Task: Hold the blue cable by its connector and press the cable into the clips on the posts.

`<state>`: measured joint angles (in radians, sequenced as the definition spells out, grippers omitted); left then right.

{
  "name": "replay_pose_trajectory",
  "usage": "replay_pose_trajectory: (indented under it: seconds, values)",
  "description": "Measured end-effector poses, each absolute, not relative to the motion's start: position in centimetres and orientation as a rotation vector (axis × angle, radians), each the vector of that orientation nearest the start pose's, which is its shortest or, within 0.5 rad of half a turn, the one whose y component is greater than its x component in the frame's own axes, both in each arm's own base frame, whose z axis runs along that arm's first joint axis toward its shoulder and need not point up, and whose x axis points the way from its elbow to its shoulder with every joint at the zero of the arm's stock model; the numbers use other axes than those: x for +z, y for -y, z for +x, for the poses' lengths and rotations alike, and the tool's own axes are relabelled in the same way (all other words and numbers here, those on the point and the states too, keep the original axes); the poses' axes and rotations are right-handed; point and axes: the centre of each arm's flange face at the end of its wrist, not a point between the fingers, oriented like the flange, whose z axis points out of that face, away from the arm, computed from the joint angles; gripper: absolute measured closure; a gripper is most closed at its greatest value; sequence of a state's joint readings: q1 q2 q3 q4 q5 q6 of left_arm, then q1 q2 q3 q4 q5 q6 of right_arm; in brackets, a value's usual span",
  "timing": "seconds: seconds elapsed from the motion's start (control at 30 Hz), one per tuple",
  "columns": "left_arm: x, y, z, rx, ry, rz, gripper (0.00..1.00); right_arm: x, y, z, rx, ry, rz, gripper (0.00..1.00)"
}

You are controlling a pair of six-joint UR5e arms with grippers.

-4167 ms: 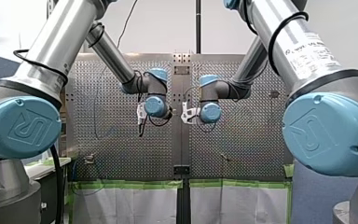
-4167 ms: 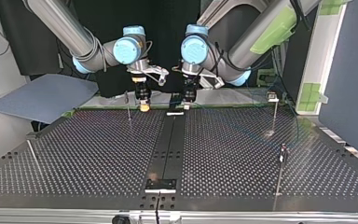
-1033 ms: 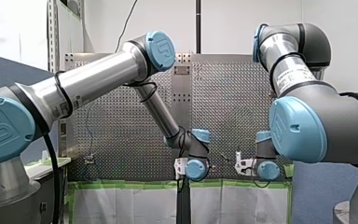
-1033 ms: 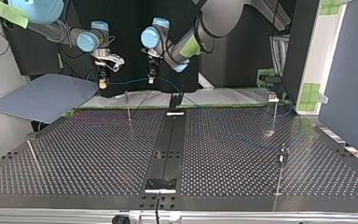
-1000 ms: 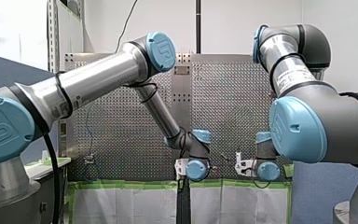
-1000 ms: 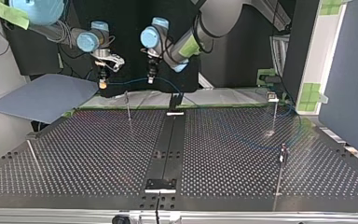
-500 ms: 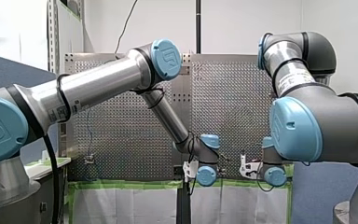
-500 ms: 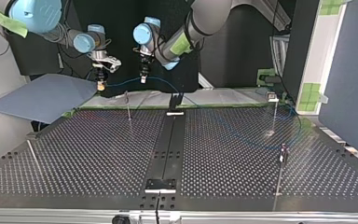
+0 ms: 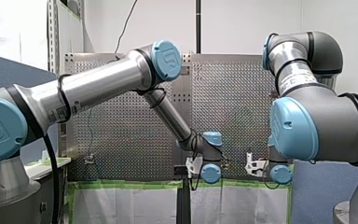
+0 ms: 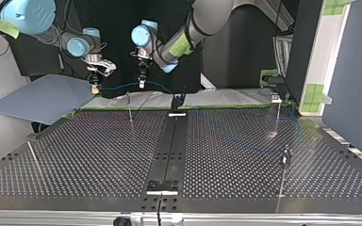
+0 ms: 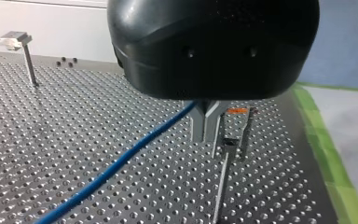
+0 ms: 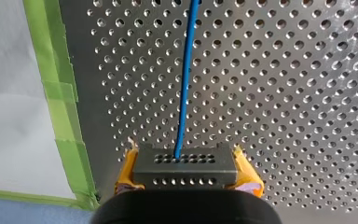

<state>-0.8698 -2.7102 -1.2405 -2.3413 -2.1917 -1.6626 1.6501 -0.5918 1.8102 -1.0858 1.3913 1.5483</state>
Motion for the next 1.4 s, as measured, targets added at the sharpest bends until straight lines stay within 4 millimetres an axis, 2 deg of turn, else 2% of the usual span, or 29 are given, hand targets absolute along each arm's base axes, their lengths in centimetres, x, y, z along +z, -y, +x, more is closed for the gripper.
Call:
replay_pose_trajectory:
  seconds: [0.33, 0.63, 0.9, 1.4]
  values:
    - [-7.7, 62.2, 43.1, -0.248, -1.611, 0.178, 1.00, -7.9, 56.5, 18.5, 1.335, 1.192, 1.493, 1.00]
    - [-6.4, 63.3, 45.8, -0.289, -1.567, 0.166, 1.00, -7.5, 57.7, 17.9, 1.362, 1.220, 1.477, 1.00]
    - [-8.3, 62.5, 47.4, -0.286, -1.579, 0.177, 1.00, -7.3, 58.6, 16.8, 1.353, 1.248, 1.446, 1.00]
    - [-8.1, 61.8, 49.7, -0.293, -1.566, 0.168, 1.00, -7.2, 59.0, 16.4, 1.357, 1.247, 1.434, 1.00]
